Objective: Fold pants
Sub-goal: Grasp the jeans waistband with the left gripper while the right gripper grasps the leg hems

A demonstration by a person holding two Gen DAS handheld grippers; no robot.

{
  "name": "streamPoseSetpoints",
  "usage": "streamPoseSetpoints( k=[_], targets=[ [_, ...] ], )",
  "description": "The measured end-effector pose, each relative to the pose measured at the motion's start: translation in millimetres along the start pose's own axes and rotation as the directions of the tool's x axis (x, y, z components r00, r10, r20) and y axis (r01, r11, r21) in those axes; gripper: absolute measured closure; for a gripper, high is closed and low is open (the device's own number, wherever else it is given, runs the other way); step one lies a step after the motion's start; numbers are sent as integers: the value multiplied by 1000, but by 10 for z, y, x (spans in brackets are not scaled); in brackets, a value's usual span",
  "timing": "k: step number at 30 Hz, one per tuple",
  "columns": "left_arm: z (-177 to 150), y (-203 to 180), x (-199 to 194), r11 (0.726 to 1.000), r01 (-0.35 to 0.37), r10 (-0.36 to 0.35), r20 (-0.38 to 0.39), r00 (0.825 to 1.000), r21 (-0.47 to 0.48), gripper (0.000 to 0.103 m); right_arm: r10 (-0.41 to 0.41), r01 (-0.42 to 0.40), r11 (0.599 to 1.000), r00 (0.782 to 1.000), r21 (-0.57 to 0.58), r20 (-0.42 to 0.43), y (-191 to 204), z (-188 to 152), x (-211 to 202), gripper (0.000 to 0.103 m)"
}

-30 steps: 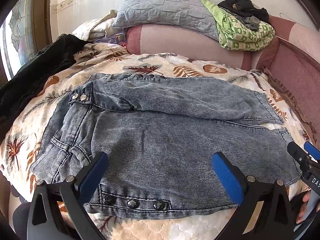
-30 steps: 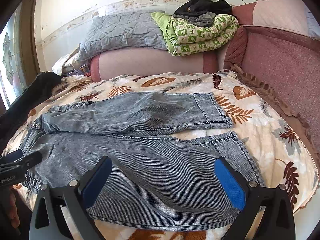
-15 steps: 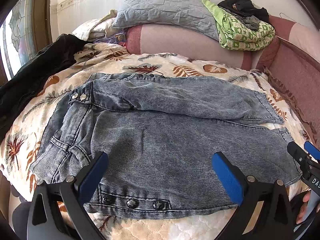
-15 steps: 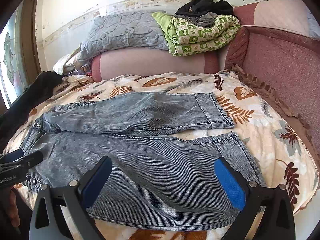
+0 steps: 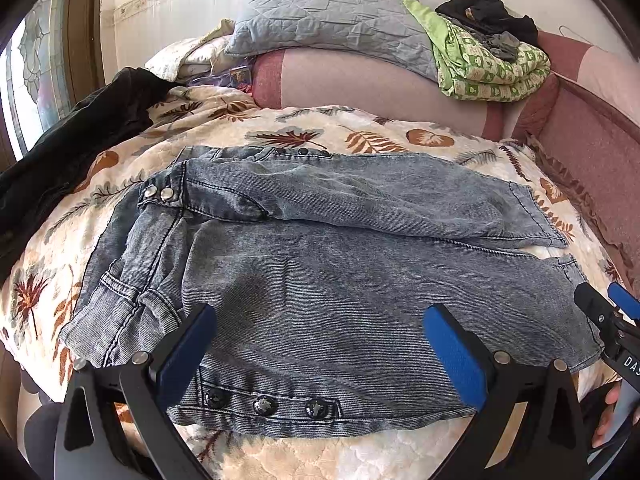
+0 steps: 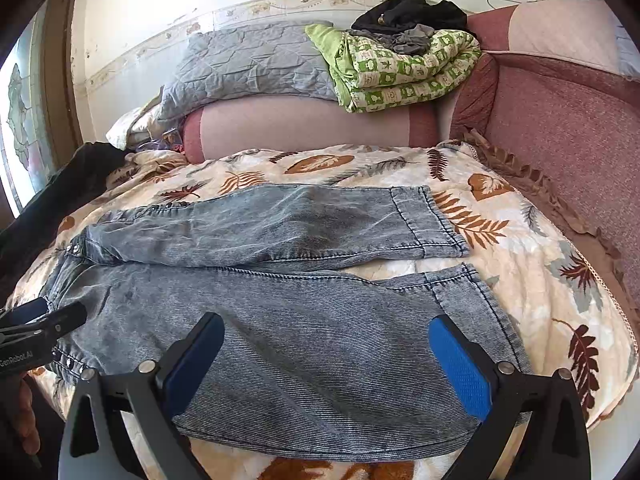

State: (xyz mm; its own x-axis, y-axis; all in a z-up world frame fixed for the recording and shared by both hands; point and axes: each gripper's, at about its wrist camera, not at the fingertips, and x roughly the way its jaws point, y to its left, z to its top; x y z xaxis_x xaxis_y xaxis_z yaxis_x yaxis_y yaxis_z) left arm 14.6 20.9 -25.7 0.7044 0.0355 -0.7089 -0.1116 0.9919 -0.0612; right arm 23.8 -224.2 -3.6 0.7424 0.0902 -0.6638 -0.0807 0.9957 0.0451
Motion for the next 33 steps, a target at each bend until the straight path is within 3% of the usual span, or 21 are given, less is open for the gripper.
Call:
streamPoseSetpoints(
  k=[10,13,15,19,24,29,33],
  targets=[
    [28,11,-23,1000,7,-7,2,1000,3,0,7,-7,1000,1000,4,2,-1,5,-24,0],
    [132,134,-29,1000,26,-26,-12,1000,0,0,100,-98,995,994,34,-42,-31,89,-39,0],
    [273,321,2,998,46,-47,-27,999,-35,0,180,-171,981,978,89,-109,-131,190,30,0],
    [644,743,192,989,88,-99,-89,991,-117,0,239,-217,966,958,140,-160,-435,517,206,0],
    [1106,1125,494,990,97,-110,-138,984,-99,0,246,-196,962,926,192,-286,-899,992,799,0],
    [1417,1462,969,982,128,-157,-222,962,-140,0,223,-110,958,868,266,-443,-1360,1341,1621,0],
    [1599,1701,1337,977,92,-144,-281,949,-190,0,172,-54,965,870,257,-461,-1574,1562,2084,0]
  ],
)
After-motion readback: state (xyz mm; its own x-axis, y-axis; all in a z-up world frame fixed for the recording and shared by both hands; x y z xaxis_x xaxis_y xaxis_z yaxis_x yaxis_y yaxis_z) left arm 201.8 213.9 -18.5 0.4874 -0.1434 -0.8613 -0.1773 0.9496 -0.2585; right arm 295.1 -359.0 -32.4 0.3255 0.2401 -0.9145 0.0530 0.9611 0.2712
